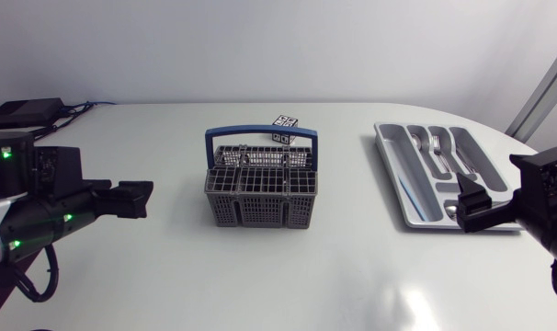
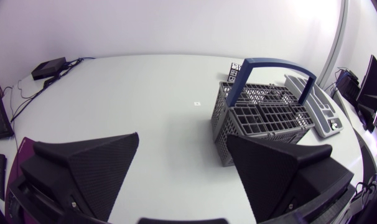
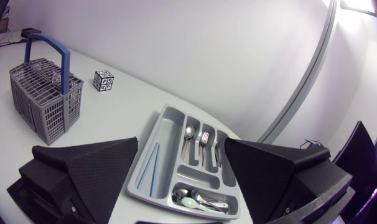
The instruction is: Transfer all utensils from the basket to the drawer tray.
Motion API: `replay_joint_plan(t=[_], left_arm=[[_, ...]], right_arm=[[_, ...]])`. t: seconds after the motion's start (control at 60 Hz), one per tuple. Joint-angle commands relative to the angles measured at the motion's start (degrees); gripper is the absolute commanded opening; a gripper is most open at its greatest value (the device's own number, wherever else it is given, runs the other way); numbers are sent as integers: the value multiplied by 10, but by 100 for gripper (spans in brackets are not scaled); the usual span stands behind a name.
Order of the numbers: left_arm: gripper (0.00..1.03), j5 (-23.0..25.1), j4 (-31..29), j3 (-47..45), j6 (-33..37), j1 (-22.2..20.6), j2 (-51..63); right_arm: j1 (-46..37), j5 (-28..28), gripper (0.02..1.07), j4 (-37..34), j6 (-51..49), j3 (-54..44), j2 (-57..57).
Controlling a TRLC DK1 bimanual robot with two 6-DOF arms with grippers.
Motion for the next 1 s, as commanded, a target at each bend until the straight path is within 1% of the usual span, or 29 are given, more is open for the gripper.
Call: replay_joint_plan(t=[0.0, 0.083, 0.3, 0.4, 0.5, 0.583, 0.667, 0.8, 0.983], left_arm=[[99, -2, -1, -23, 19, 8, -23], [99, -2, -2, -33, 22, 13, -42], [99, -2, 9, -68, 35, 21, -88], [99, -2, 18, -91, 56, 35, -101], [99, -2, 20, -105, 71, 40, -114], [99, -2, 21, -118, 90, 59, -126], [99, -1, 24, -130, 100, 66, -134], [99, 0, 50, -157, 111, 81, -145], [99, 0, 82, -191, 123, 82, -158]], right_arm=[[-7, 1, 103, 7, 17, -30, -19], [-17, 1, 103, 12, 19, -46, -41], [-9, -3, 103, 13, 70, -83, -103], [-5, -5, 103, 14, 95, -102, -134], [-1, -7, 103, 14, 118, -119, -163], [2, -9, 103, 15, 140, -135, -189], [6, -10, 103, 15, 160, -150, -214], [11, -13, 103, 16, 194, -175, -255], [18, -17, 103, 17, 238, -207, -309]])
